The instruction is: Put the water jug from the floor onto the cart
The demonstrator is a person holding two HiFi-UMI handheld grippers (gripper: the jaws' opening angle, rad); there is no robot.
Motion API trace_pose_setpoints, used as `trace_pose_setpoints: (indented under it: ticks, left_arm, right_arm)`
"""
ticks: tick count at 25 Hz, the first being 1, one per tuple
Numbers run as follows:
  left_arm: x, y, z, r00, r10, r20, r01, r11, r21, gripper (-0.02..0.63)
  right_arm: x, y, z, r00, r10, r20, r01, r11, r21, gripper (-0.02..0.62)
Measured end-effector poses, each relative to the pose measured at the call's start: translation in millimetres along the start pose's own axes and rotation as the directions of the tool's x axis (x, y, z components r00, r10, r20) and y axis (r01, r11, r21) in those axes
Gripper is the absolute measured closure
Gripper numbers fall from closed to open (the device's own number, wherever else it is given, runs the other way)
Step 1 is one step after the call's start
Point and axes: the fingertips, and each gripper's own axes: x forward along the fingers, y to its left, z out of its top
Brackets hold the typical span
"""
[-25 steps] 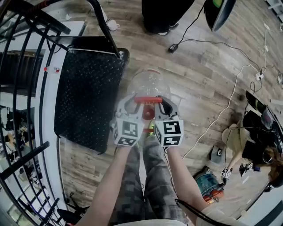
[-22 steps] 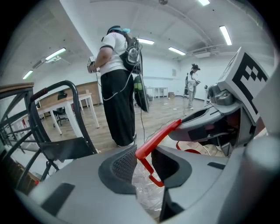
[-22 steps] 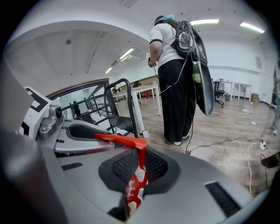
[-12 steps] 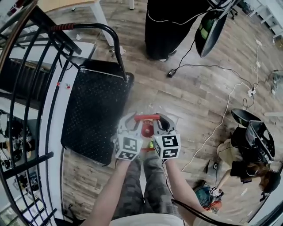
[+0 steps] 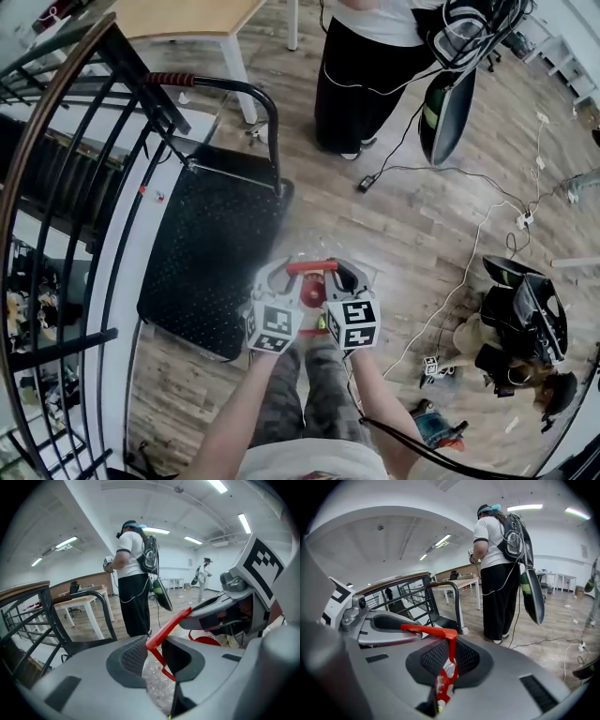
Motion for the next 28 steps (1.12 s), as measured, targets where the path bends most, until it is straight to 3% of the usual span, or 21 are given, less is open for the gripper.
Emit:
trace_pose_setpoints:
  ticks: [15, 28]
  left_arm:
    - [-58, 55, 45, 0.998, 0.025, 0.063, -0.023, 1.0, -0.021, 0.508]
    - [-87, 106, 39, 0.993, 0.116, 0.037, -0.115, 0.992, -0.045, 0.508]
  right_arm:
    - [-6, 57, 73, 0.999, 0.033, 0.024, -0.031, 0.997, -0.077, 0.563]
    - [22, 106, 97, 0.989, 0.149, 0.014, -0.147, 0.985, -0.095, 0.565]
